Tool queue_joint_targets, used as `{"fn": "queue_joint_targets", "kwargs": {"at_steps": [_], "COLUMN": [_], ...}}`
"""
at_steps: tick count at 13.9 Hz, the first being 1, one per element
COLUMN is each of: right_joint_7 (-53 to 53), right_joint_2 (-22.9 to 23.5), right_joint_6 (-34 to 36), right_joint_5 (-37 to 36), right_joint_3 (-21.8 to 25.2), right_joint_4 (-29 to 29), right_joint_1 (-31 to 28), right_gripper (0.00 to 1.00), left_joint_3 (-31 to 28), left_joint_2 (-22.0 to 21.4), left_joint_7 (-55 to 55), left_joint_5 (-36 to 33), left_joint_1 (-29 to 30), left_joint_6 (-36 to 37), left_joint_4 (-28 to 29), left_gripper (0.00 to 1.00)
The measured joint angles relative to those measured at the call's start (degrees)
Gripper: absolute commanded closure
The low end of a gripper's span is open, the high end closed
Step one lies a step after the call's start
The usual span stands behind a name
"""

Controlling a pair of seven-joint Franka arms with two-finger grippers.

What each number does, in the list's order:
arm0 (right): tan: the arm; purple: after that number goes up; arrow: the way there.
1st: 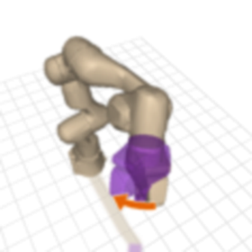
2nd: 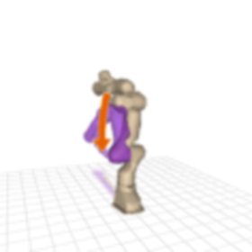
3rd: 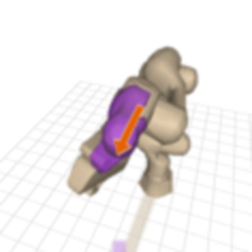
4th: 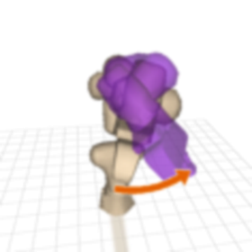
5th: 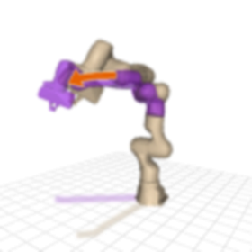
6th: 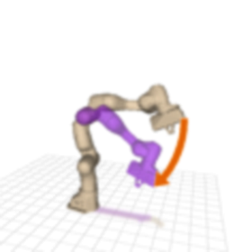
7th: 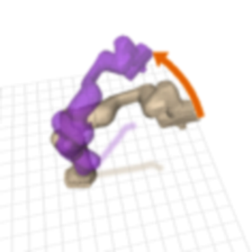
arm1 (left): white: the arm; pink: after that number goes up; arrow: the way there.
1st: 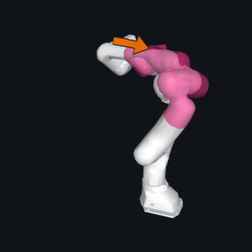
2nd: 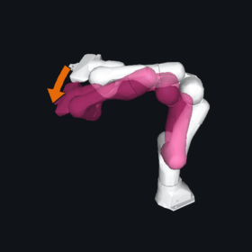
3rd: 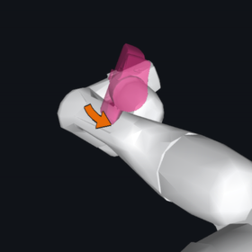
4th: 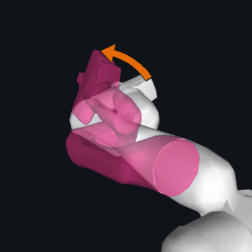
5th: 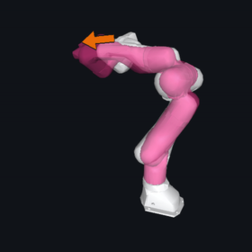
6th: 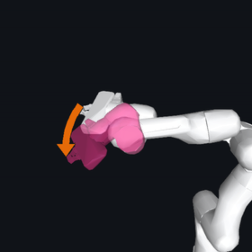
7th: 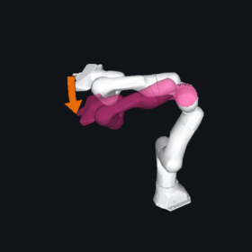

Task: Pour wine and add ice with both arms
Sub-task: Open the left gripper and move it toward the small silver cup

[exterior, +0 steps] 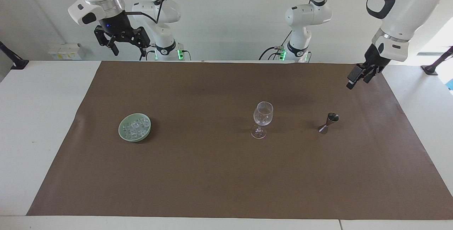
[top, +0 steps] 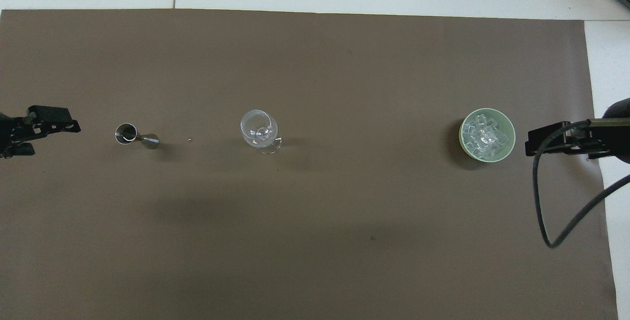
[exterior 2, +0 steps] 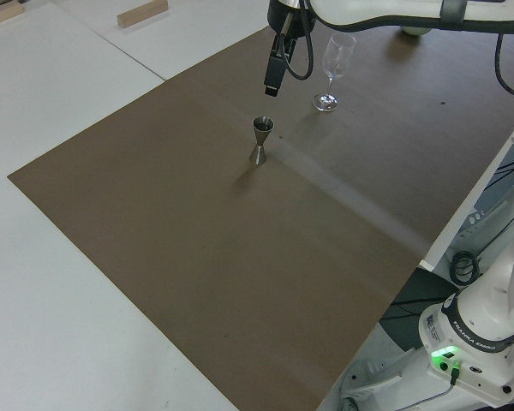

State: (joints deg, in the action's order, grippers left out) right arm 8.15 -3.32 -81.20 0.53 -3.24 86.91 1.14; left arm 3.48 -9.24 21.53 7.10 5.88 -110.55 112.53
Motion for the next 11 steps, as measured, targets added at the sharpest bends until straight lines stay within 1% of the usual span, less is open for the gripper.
{"fn": "queue_joint_targets", "kwargs": {"at_steps": [2, 6, 11], "right_joint_7": [0.0, 0.0, 0.0], "right_joint_2": [0.0, 0.0, 0.0], "right_joint_6": [0.0, 0.0, 0.0], "right_joint_5": [0.0, 0.0, 0.0], "right_joint_3": [0.0, 0.0, 0.0], "right_joint_4": [0.0, 0.0, 0.0], "right_joint_1": [0.0, 0.0, 0.0], "right_gripper": [0.0, 0.0, 0.0], "left_joint_3": [0.0, -0.1, -0.1], "left_joint_2": [0.0, -0.1, -0.1], "left_joint_7": [3.4, 10.7, 21.6], "left_joint_5": [1.0, 3.9, 4.4], "left_joint_1": [0.1, 2.4, 3.7], "left_joint_6": [-0.6, -0.7, -0.6], "left_joint_4": [1.2, 2.9, 4.0], "left_gripper": [0.0, 0.0, 0.0]}}
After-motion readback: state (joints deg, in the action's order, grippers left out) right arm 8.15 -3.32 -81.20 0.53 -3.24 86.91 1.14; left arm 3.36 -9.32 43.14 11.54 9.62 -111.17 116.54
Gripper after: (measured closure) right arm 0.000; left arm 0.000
